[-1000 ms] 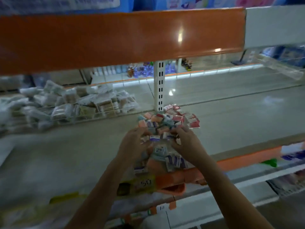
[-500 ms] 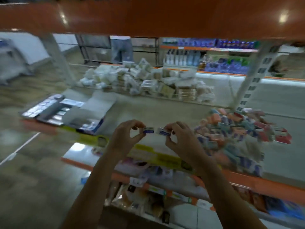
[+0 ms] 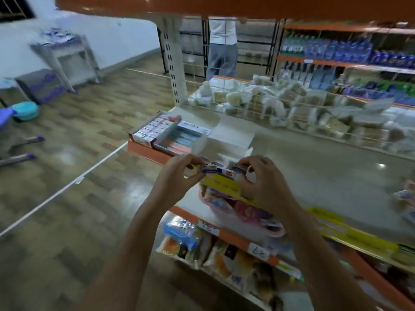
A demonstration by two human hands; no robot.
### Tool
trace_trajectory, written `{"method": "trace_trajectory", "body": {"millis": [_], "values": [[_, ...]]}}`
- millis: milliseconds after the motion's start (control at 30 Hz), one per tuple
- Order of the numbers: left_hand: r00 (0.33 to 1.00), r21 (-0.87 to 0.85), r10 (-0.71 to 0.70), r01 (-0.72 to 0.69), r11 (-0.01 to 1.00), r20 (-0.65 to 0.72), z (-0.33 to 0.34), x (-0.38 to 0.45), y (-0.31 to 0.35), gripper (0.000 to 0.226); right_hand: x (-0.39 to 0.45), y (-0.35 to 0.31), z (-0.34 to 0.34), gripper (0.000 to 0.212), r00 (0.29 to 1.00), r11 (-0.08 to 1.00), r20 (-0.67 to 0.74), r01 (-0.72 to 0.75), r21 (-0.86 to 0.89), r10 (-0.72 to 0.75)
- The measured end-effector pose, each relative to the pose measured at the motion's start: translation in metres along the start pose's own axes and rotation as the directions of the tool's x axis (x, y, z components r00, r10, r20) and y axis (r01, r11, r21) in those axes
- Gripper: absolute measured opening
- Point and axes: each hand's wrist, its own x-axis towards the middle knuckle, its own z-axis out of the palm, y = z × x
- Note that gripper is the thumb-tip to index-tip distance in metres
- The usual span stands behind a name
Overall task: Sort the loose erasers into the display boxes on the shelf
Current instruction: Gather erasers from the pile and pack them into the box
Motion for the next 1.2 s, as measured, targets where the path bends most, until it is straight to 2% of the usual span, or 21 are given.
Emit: {"method": "trace_trajectory", "body": {"millis": [100, 233, 367, 500, 600, 867, 967, 1200], "values": [[1.0, 0.034, 0.02, -0.021, 0.999, 0.024, -0.005, 0.015, -0.023, 0.018, 0.023, -0.007, 0.012, 0.025, 1.0, 1.0, -0.013, -0.02, -0.015, 0.02], [0.999, -0.007, 0.036, -0.036, 0.999, 0.038, -0.006, 0.044, -0.047, 0.017, 0.062, -0.009, 0.027, 0.022, 0.998, 0.997, 0.039, -0.053, -0.061, 0.055], [0.995, 0.04, 0.03, -0.033, 0.999, 0.09, -0.004, 0.076, -0.065, 0.018, 0.094, -0.002, 0.038, 0.018, 0.979, 0.987, 0.158, -0.109, -0.119, 0.127], [0.985, 0.049, 0.077, -0.085, 0.995, 0.152, 0.002, 0.1, -0.079, 0.017, 0.113, 0.009, 0.046, 0.02, 0.925, 0.963, 0.308, -0.157, -0.221, 0.222], [0.977, 0.04, 0.097, -0.107, 0.994, 0.191, 0.008, 0.114, -0.084, 0.018, 0.119, 0.014, 0.051, 0.02, 0.892, 0.953, 0.366, -0.184, -0.24, 0.265], [0.914, 0.09, 0.187, -0.233, 0.968, 0.359, 0.02, 0.136, -0.083, 0.021, 0.121, 0.012, 0.057, 0.02, 0.866, 0.911, 0.365, -0.208, -0.355, 0.34], [0.876, 0.134, 0.242, -0.323, 0.937, 0.418, 0.02, 0.144, -0.082, 0.019, 0.12, 0.012, 0.058, 0.02, 0.851, 0.888, 0.367, -0.217, -0.405, 0.375], [0.771, 0.259, 0.286, -0.498, 0.827, 0.569, 0.023, 0.16, -0.071, 0.022, 0.118, 0.006, 0.056, 0.025, 0.832, 0.869, 0.329, -0.315, -0.381, 0.446]]}}
